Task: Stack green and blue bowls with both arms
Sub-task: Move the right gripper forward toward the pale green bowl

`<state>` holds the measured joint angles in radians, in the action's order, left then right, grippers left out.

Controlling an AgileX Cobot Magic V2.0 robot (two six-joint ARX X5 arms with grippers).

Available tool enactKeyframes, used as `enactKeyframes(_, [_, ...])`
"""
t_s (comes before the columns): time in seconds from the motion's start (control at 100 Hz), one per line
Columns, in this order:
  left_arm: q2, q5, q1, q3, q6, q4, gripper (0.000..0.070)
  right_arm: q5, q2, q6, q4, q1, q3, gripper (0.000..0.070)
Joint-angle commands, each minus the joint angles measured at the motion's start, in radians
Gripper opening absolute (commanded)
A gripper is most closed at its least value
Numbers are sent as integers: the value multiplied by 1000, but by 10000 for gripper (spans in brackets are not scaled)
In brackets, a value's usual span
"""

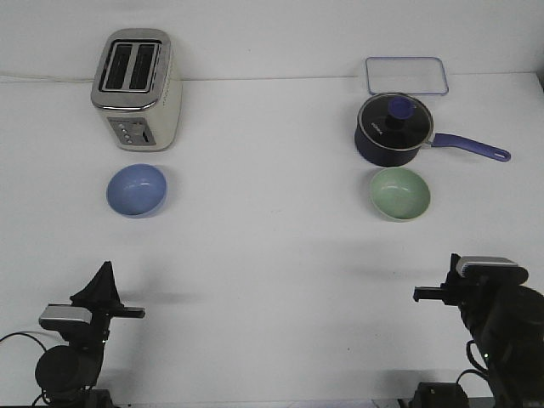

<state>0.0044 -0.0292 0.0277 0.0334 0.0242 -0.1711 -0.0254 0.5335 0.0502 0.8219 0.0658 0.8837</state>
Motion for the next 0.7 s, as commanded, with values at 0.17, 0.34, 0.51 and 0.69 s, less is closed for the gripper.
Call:
enactKeyframes(0.17, [-1, -1, 1, -19, -5, -10, 11, 1, 229, 32, 226, 1, 236, 0])
enactKeyframes(0.34, [-1, -1, 1, -19, -5, -10, 11, 0, 308, 32, 261, 1, 274, 0])
enactKeyframes(0.51, [-1, -1, 1, -19, -5, -10, 11, 0, 319, 28, 261, 1, 274, 9])
enactKeyframes(0.69, [-1, -1, 1, -19, -5, -10, 11, 0, 319, 27, 266, 1, 274, 335])
